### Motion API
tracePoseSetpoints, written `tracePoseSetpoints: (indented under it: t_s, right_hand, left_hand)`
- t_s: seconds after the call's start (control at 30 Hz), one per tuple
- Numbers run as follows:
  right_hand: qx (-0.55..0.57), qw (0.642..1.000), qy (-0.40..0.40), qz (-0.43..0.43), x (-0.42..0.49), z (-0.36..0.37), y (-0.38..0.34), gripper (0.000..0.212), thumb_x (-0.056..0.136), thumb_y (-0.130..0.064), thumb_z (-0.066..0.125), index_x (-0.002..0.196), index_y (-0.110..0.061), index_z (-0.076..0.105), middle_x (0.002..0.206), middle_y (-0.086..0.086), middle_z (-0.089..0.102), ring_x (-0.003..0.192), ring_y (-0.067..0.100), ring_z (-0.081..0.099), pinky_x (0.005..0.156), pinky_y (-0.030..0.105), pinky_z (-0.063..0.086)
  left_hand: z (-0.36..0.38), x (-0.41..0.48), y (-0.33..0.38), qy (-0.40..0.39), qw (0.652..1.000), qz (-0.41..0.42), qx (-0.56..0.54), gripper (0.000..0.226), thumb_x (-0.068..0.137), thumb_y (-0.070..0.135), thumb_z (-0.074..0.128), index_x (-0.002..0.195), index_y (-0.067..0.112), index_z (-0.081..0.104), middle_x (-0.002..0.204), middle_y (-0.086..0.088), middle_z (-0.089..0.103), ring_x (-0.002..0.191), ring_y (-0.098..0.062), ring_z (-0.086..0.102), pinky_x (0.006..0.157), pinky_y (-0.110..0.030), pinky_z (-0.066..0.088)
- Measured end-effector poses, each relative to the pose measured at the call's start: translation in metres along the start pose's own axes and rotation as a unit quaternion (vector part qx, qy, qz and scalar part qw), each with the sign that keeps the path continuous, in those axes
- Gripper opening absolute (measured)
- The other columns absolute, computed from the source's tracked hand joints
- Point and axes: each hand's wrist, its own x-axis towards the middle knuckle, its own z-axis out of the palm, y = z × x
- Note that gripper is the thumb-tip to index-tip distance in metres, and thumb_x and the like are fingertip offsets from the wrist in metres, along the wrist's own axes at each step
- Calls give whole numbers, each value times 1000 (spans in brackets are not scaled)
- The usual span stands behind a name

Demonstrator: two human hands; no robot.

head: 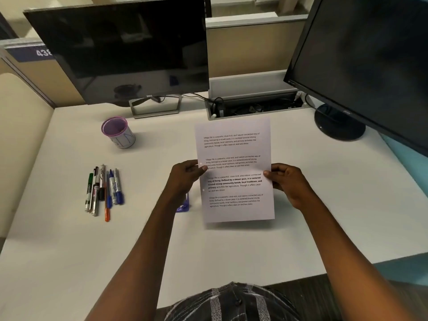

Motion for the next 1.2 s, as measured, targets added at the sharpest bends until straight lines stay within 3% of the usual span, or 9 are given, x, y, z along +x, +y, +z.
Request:
tracePoseSetpoints:
  t_s: [0.17,0.33,0.43,0.63,0.77,1.03,1.2]
  right_hand:
    - [3,999,-10,-36,-5,-5,-10,21,90,-8,74,110,-1,71,105,12,79,93,23,76,77,30,61]
    - [2,996,2,-86,-6,-7,-17,17,90,-12,76,106,-8,71,101,7,80,91,20,77,76,29,62]
    - [-25,992,36,-115,-4,-5,-17,17,89,-12,77,105,-13,75,100,1,80,94,19,77,82,30,62]
    - [-29,985,58,-157,-8,-4,-19,18,89,-16,78,99,-31,77,99,-10,80,91,8,76,73,13,57]
    - [-32,985,52,-159,-9,-6,-16,18,89,-17,78,99,-32,76,99,-11,80,91,7,76,73,14,57]
    - [-16,986,50,-158,-8,-9,-11,23,89,-13,78,109,-25,75,98,-13,80,90,5,76,73,12,56]
    - [-16,986,47,-157,-8,-11,-12,23,88,-13,78,104,-30,75,96,-15,80,89,4,76,71,11,56]
  left_hand:
    - [9,-2,15,-26,997,19,-67,18,92,6,76,109,10,80,105,-7,83,98,-26,78,76,-28,64]
    - [19,-3,25,-19,997,62,-46,14,94,13,76,97,23,84,106,-5,83,98,-27,80,83,-37,66]
    - [26,-6,26,-16,996,85,-37,19,95,14,75,92,30,85,104,0,83,95,-21,80,82,-33,65]
    - [31,-10,21,-1,993,113,-42,15,95,11,75,100,23,83,106,2,83,94,-15,79,87,-31,65]
    - [32,-10,17,1,993,113,-36,16,94,10,75,107,18,82,108,2,83,97,-18,79,90,-34,63]
    - [34,-7,12,-2,993,120,-16,19,93,11,77,99,28,84,103,2,83,95,-13,78,96,-40,62]
    - [34,-6,11,-2,993,118,-24,16,92,13,78,103,24,83,107,1,83,100,-17,79,96,-40,61]
